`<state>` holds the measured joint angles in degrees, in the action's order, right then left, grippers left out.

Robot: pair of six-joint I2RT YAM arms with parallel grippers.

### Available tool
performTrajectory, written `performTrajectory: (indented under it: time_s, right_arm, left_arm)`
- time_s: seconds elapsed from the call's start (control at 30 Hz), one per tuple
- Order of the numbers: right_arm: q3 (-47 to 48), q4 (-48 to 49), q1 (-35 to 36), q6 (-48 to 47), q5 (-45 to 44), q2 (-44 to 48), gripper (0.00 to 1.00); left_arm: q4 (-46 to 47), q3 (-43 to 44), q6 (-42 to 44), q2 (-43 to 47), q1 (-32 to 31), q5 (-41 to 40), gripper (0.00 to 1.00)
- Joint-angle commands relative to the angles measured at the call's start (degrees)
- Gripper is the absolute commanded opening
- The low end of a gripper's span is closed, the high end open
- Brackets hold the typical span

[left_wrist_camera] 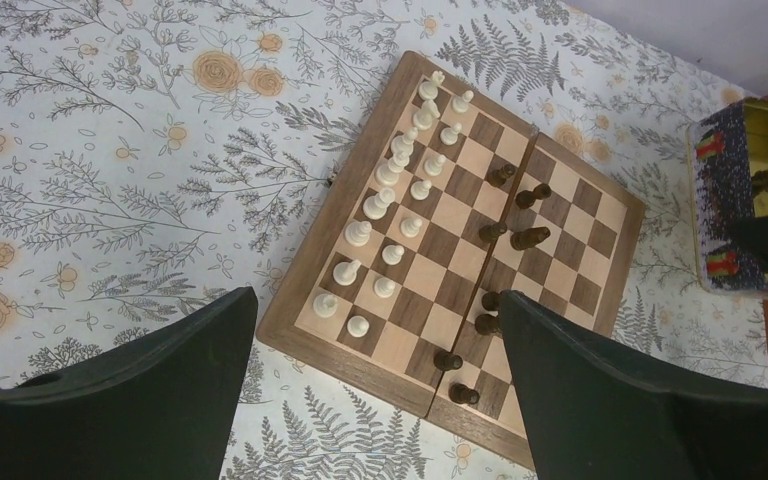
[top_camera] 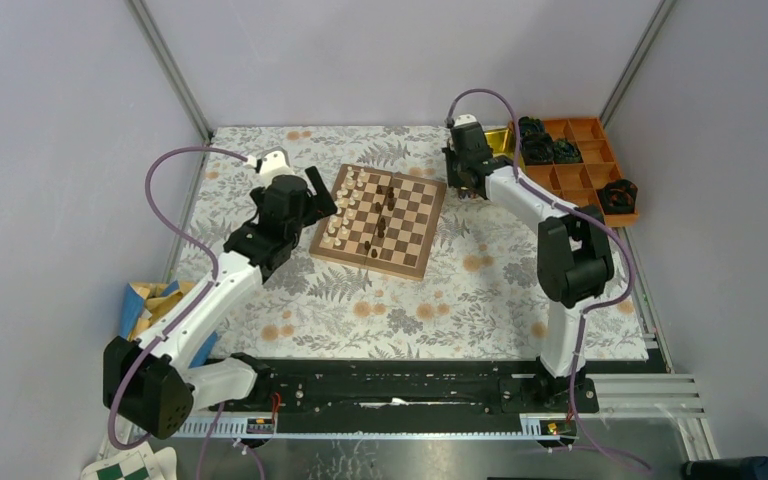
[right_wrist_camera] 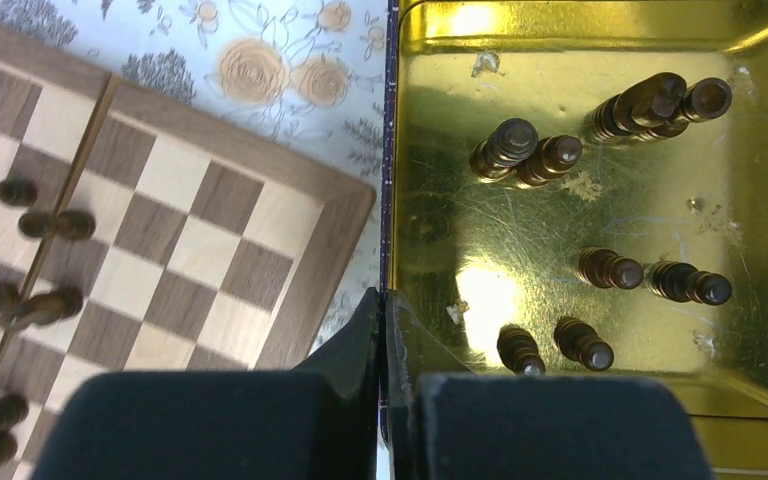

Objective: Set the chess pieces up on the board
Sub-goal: Pick up the storage box at the center of the board, then place the storage box at the center of the board.

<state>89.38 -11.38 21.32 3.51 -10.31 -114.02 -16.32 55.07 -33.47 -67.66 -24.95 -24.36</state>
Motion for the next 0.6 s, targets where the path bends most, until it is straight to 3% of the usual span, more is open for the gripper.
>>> performTrajectory:
  time_s: [0.0, 0.2, 0.57]
  right_arm:
    - [-4.57, 0.98, 2.54, 0.23, -4.65, 9.07, 0.00]
    - [-15.71, 0.02, 7.88, 4.19, -8.89, 19.97, 0.00]
    - [-41.37, -2.01, 20.58, 20.49, -15.40, 42.54, 0.00]
  left_arm:
    - [-0.15, -1.02, -0.71, 1.71, 0.60, 0.47, 0.99]
    - [-0.85, -1.31, -0.57, 2.75, 0.60, 1.21, 0.99]
    - [-2.47, -2.09, 1.39, 4.65, 0.62, 2.07, 0.99]
